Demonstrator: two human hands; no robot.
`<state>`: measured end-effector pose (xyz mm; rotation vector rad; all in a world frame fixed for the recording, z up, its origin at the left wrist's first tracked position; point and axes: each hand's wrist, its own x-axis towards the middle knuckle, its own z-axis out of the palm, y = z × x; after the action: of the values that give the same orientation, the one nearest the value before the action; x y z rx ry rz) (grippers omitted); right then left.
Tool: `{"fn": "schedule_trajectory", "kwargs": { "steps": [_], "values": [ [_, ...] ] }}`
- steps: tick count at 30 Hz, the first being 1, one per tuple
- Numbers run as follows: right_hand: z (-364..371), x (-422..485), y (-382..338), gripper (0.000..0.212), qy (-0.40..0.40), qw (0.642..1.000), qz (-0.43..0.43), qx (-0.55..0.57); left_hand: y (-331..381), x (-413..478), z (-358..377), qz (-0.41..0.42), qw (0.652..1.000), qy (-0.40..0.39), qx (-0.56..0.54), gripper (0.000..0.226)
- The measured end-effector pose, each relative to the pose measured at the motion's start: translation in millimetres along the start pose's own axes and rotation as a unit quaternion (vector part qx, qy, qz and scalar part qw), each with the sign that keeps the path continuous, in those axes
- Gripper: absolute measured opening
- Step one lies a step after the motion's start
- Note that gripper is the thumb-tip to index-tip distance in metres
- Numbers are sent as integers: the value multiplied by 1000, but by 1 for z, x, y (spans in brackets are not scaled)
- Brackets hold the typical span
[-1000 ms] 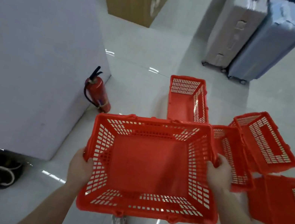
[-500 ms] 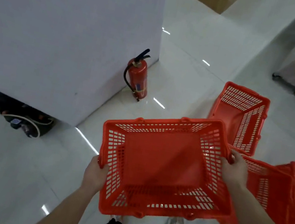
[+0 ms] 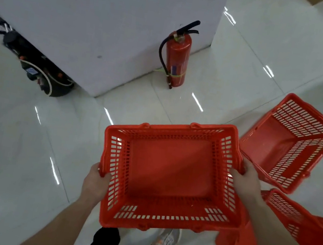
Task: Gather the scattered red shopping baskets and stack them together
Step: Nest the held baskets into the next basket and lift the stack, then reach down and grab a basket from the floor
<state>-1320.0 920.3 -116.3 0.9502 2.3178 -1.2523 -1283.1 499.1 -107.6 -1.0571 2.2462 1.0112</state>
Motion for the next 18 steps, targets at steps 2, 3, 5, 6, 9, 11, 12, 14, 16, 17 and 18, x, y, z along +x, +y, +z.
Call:
{"fn": "schedule_trajectory", "kwargs": {
  "steps": [2,3,5,6,9,11,12,14,16,17,18],
  "values": [
    [6,7,2,40,-20,1000,-4,-7,-2,7,5,-4,1000,-17,14,56],
    [9,9,4,43,-26,1000,-6,-17,-1,11,6,0,999,-24,29,63],
    [12,12,7,52,-26,999,-3,-46,5,17,8,18,997,-30,73,81],
    [12,13,6,58,-25,997,3,-67,10,17,8,30,994,-30,97,87],
    [7,1,-4,68,-30,991,2,-131,33,8,8,70,986,-44,146,89],
    [-3,-14,-16,68,-33,986,-11,-161,54,-7,5,122,979,-46,159,71],
    [-10,-24,-24,69,-32,985,-14,-170,67,-18,1,156,972,-47,168,56],
    [-26,-47,-40,72,-28,982,-15,-186,94,-38,-7,195,960,-74,189,39],
    [-45,-77,-55,74,-16,982,-16,-187,120,-62,-16,224,942,-114,221,60],
    [-54,-94,-61,74,-5,982,-17,-188,132,-74,-20,239,933,-121,240,71],
    [-63,-112,-67,73,9,982,-16,-186,144,-86,-23,258,924,-127,253,76]
  ]
}}
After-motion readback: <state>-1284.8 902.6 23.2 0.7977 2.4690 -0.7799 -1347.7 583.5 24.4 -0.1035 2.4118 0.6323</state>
